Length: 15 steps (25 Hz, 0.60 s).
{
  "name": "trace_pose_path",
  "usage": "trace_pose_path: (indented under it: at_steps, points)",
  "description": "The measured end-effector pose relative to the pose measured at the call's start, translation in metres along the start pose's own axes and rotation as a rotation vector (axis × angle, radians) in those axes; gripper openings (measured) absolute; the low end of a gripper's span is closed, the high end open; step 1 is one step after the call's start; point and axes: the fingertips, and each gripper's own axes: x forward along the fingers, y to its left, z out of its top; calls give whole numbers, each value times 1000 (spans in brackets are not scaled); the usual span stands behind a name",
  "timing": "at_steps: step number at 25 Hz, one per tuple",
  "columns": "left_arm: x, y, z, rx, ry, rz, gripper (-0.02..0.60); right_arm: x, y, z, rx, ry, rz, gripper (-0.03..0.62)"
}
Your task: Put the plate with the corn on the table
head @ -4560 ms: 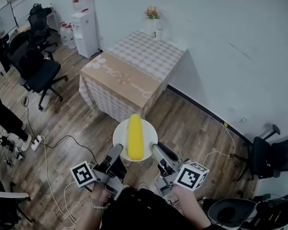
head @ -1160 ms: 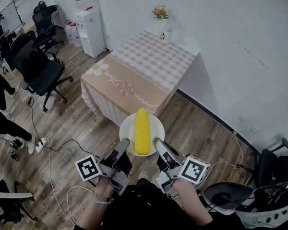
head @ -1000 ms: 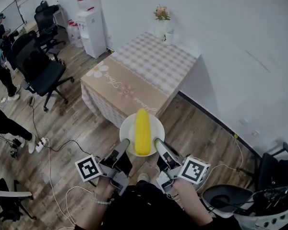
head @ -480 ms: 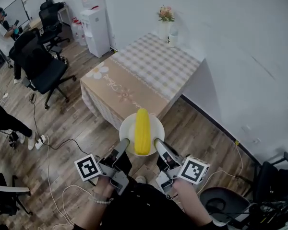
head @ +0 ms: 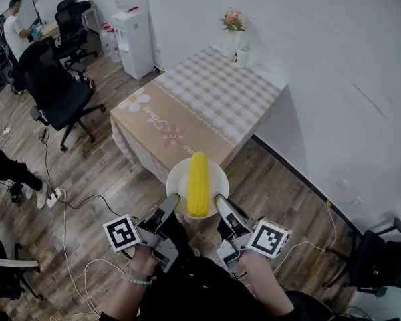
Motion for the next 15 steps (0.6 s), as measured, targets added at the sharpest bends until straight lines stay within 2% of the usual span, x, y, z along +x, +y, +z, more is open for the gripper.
trace_pose_path:
  at_steps: [15]
  points:
    - [60, 14, 57, 11, 54, 2, 37, 60, -28, 42, 5, -43, -30, 97]
